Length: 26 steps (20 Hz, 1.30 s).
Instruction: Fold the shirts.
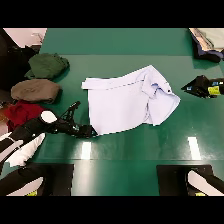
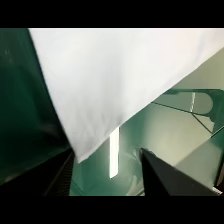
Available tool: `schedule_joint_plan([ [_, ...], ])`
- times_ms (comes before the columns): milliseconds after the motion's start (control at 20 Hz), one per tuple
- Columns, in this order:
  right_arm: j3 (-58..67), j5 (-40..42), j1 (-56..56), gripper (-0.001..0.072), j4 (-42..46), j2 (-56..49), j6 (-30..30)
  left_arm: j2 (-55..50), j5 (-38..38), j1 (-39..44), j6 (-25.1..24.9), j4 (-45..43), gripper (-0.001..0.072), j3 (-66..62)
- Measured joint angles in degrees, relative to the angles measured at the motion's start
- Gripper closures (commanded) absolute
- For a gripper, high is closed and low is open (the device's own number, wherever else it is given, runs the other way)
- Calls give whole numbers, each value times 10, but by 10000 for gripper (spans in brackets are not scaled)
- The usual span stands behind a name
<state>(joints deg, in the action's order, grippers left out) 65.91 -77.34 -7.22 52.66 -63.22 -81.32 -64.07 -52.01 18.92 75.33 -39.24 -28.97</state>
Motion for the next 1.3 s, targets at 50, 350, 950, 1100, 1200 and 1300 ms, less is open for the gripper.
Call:
schedule_joint_plan([
  [50,0,0,0,430,-1,0,0,0,8,5,6,1,213,1],
  [350,-1,-5,0,429,2,0,0,0,64,14,35,-1,686,-9],
  [950,-269,38,5,260,48,70,-80,0,35,-17,10,-17,685,-181],
  [1100,-322,101,14,265,-14,43,-74,0,29,-18,9,-19,685,-188],
  [1200,-335,138,29,265,-40,19,-68,0,24,-18,8,-21,686,-191],
  [1300,-333,169,47,266,-57,-5,-64,0,21,-18,8,-22,685,-192],
])
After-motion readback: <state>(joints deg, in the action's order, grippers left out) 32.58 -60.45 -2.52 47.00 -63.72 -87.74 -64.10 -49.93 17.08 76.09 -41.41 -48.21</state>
